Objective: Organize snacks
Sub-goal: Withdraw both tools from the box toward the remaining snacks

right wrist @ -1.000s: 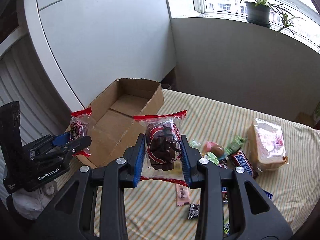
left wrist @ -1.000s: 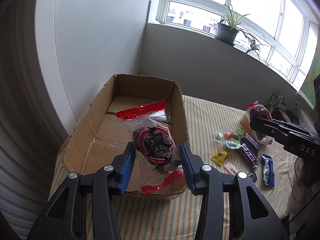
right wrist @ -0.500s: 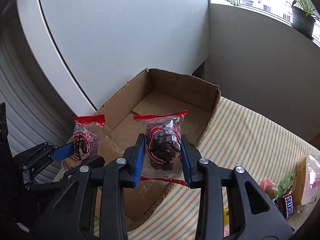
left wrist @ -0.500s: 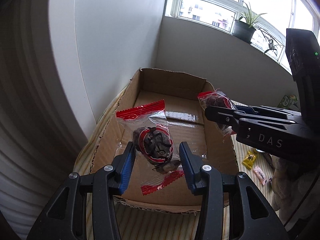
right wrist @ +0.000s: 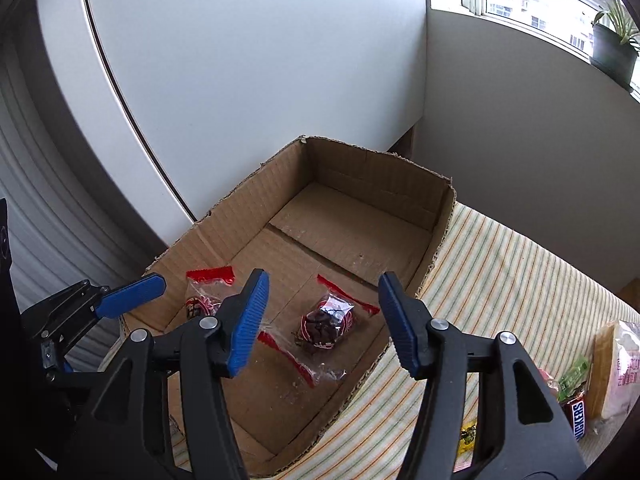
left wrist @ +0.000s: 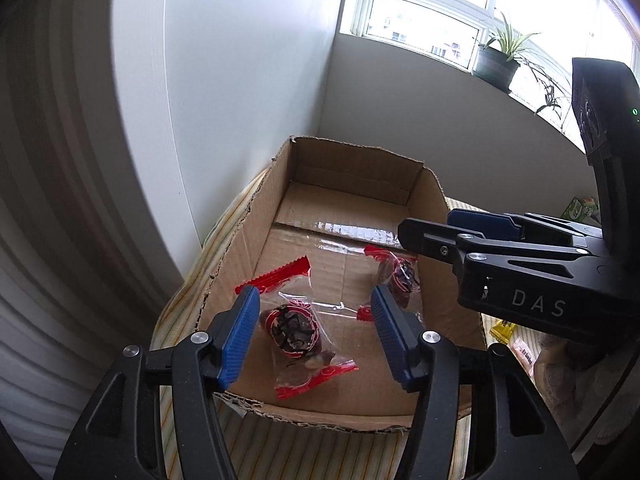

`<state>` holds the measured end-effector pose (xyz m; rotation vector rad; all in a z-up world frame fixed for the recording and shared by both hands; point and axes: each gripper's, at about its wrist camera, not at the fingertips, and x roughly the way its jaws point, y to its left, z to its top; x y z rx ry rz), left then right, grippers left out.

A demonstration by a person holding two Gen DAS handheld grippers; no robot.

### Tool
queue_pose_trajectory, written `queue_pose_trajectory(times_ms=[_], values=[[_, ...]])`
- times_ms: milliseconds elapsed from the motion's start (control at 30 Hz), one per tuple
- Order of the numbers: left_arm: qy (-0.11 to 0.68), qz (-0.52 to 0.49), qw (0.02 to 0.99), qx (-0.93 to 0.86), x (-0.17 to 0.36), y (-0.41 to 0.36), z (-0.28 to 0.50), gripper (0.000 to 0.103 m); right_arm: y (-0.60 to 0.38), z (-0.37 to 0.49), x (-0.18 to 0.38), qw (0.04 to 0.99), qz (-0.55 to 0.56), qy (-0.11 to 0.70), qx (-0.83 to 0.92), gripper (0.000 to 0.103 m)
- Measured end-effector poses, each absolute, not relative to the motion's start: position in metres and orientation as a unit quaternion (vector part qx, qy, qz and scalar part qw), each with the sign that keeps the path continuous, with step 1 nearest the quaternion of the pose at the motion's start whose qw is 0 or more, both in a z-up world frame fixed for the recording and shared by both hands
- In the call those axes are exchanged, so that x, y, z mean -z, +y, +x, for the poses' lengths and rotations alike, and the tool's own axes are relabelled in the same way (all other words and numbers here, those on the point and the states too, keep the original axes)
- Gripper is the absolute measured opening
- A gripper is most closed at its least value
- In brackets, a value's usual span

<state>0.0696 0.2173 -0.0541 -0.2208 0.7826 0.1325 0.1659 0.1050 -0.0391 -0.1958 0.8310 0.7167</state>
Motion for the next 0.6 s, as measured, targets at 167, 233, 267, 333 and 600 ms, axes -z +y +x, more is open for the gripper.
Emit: queue_pose_trajectory(times_ms=[167, 233, 267, 333, 600], values=[[0.373, -0.106, 0.920, -0.062, 0.046, 0.212, 0.061, 0.057, 0.084, 0.156, 0.031, 0.855, -0.087, 0.391, -0.330, 0.059], [0.369, -0.105, 0.922, -0.058, 0.043, 0.207, 0.057, 0.057, 0.072, 0.151, 0.030, 0.857, -0.086, 0.392, -0.324, 0.059], [0.366, -0.105, 0.923, -0.057, 0.041, 0.204, 0.055, 0.057, 0.064, 0.149, 0.029, 0.858, -0.084, 0.393, -0.319, 0.059], [0.363, -0.106, 0.924, -0.051, 0.038, 0.199, 0.051, 0.057, 0.047, 0.143, 0.025, 0.861, -0.078, 0.393, -0.312, 0.059], [0.356, -0.109, 0.928, -0.024, 0.032, 0.166, 0.037, 0.057, -0.037, 0.121, 0.015, 0.881, -0.057, 0.391, -0.259, 0.059]])
